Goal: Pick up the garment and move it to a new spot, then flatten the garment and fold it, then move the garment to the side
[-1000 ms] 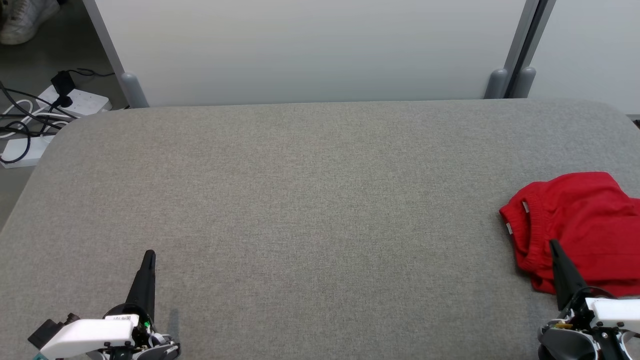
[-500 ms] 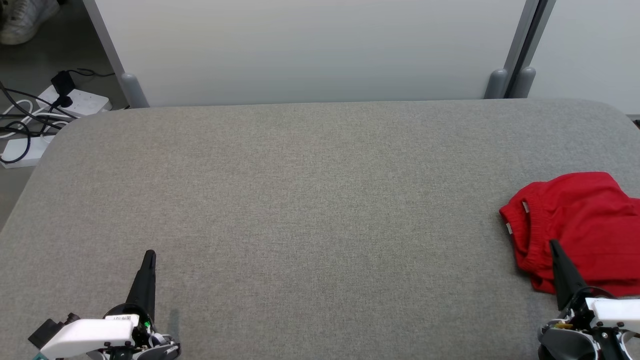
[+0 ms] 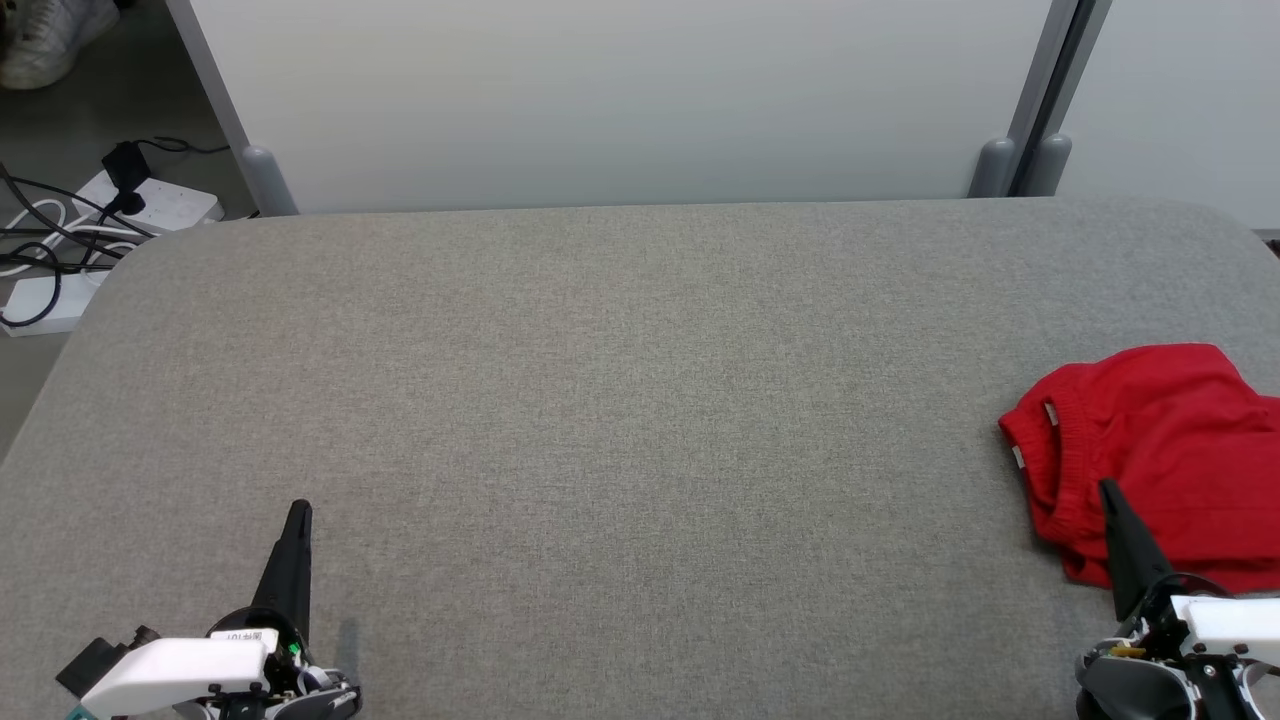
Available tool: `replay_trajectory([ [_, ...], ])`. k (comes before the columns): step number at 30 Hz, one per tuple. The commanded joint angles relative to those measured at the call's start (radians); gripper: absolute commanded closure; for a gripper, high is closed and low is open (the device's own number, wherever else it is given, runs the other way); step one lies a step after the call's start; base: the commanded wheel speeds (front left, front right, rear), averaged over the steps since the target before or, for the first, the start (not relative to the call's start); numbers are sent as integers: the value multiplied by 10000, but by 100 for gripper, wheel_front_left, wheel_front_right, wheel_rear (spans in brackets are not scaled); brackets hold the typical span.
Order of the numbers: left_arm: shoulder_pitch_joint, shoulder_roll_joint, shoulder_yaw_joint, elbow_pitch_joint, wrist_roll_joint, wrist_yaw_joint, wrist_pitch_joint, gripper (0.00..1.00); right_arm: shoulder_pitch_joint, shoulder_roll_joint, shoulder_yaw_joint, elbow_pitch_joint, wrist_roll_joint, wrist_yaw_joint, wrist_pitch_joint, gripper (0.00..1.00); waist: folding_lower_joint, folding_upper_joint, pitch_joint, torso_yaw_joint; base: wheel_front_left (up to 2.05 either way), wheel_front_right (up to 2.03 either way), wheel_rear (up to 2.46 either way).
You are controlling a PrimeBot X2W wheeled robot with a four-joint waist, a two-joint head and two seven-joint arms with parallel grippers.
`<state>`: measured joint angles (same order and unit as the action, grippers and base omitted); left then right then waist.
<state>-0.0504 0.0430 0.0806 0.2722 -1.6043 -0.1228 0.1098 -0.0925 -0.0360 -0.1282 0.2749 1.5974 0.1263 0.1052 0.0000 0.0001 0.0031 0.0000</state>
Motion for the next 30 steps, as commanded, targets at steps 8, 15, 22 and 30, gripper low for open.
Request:
replay_trajectory([
  [8,-576,72,333,-272,-43,-79,35,100,-154,-143,148,-301,116,44,77,100,0,-1,0,0,0,0,0],
  [15,-576,72,332,-273,-43,-79,35,100,-154,-143,148,-301,116,44,77,100,0,-1,0,0,0,0,0],
  [22,-576,72,332,-273,-43,-79,35,100,-154,-143,148,-301,116,44,77,100,0,-1,0,0,0,0,0],
  [30,-576,72,332,-273,-43,-79,35,100,-154,-143,148,-301,116,44,77,100,0,-1,0,0,0,0,0],
])
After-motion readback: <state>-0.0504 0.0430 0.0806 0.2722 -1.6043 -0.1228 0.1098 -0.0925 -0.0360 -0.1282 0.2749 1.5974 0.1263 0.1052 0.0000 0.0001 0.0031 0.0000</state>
